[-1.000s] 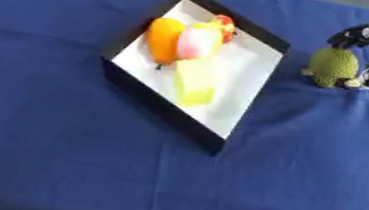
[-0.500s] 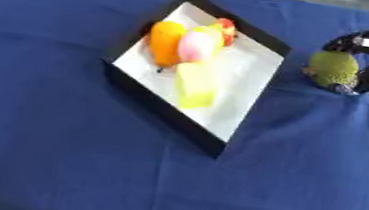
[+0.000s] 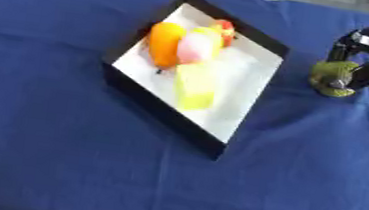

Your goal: Pick up objects on the table and place them in the box.

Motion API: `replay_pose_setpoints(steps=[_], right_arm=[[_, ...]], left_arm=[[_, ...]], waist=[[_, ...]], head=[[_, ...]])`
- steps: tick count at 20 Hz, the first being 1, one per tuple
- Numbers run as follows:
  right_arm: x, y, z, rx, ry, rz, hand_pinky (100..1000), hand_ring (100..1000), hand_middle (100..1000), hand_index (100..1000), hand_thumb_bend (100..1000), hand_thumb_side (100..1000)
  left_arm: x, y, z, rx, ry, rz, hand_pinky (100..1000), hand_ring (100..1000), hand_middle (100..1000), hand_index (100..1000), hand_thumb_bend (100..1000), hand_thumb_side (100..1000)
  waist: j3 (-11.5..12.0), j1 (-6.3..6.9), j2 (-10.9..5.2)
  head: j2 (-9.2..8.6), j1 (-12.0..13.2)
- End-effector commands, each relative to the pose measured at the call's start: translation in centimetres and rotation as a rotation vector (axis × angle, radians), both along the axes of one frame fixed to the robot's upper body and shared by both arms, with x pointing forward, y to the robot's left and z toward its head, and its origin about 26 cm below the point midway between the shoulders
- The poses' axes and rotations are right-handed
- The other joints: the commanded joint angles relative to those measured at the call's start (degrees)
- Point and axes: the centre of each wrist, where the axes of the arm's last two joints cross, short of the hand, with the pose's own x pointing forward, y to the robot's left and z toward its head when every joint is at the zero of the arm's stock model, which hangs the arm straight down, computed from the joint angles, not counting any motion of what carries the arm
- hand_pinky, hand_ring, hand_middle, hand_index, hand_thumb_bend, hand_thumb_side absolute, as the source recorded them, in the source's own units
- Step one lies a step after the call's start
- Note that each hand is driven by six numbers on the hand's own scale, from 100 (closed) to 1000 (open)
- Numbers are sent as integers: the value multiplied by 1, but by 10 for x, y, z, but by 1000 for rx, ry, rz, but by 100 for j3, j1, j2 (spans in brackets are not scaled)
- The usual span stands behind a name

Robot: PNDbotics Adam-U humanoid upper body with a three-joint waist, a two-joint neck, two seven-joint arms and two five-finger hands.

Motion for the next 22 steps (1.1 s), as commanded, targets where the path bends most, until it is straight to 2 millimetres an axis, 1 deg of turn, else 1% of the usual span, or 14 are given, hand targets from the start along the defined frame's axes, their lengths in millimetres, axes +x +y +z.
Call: replay_pose_setpoints(steps=[1, 5, 9, 10, 13, 16, 17, 18, 19, 20, 21, 22], right_arm=[[-7, -7, 26, 29, -87, -15, 807, 643, 458, 572, 365, 103], [-16, -4, 43, 77, -141, -2, 800, 628, 444, 560, 318, 100], [-28, 3, 65, 129, -219, 14, 800, 629, 442, 557, 304, 100], [-32, 7, 72, 149, -247, 25, 801, 629, 440, 556, 286, 100], [-43, 23, 95, 207, -318, 68, 800, 626, 435, 552, 279, 100], [-50, 35, 111, 216, -358, 88, 800, 638, 451, 568, 319, 100], [-50, 37, 112, 207, -357, 84, 812, 681, 493, 619, 339, 100], [-49, 38, 112, 190, -348, 77, 829, 736, 555, 693, 380, 119], [-48, 38, 110, 166, -335, 73, 868, 810, 667, 813, 426, 168], [-46, 37, 107, 123, -311, 70, 901, 859, 744, 867, 424, 188], [-43, 36, 105, 69, -290, 70, 929, 896, 788, 896, 419, 187], [-40, 33, 102, 22, -270, 65, 944, 911, 798, 905, 415, 178]], left_arm=[[-1, 3, 10, 21, -27, -3, 735, 779, 874, 866, 183, 713], [-1, 3, 9, 22, -24, -1, 735, 780, 874, 866, 181, 715], [-2, 4, 9, 22, -24, 0, 734, 780, 875, 866, 182, 716], [-2, 4, 9, 22, -25, 1, 734, 780, 875, 866, 182, 715], [-2, 4, 9, 21, -26, 3, 735, 780, 875, 865, 183, 715], [-1, 3, 9, 22, -27, -2, 735, 781, 875, 866, 184, 715], [-1, 2, 9, 23, -26, -4, 735, 781, 875, 866, 185, 714], [-1, 2, 9, 23, -26, -5, 735, 781, 875, 866, 185, 714], [-1, 2, 9, 23, -26, -6, 735, 781, 875, 866, 186, 714], [-1, 2, 9, 23, -27, -5, 735, 781, 875, 866, 186, 713], [-1, 2, 9, 21, -27, -5, 735, 781, 875, 866, 185, 713], [-1, 2, 9, 20, -27, -4, 735, 781, 875, 866, 185, 713]], waist=[[-13, 17, -158], [-17, 10, -169], [-12, 6, -172], [-11, 6, -174], [-11, 7, -186], [-6, 3, -200], [-2, 1, -203], [3, -1, -205], [8, -3, -206], [15, -4, -204], [20, -3, -201], [24, -1, -199]], head=[[-24, 7], [-17, 14], [-17, 20], [-12, 21], [-4, 13], [-15, -6], [-17, -13], [-20, -20], [-24, -23], [-32, -20], [-36, -17], [-36, -17]])
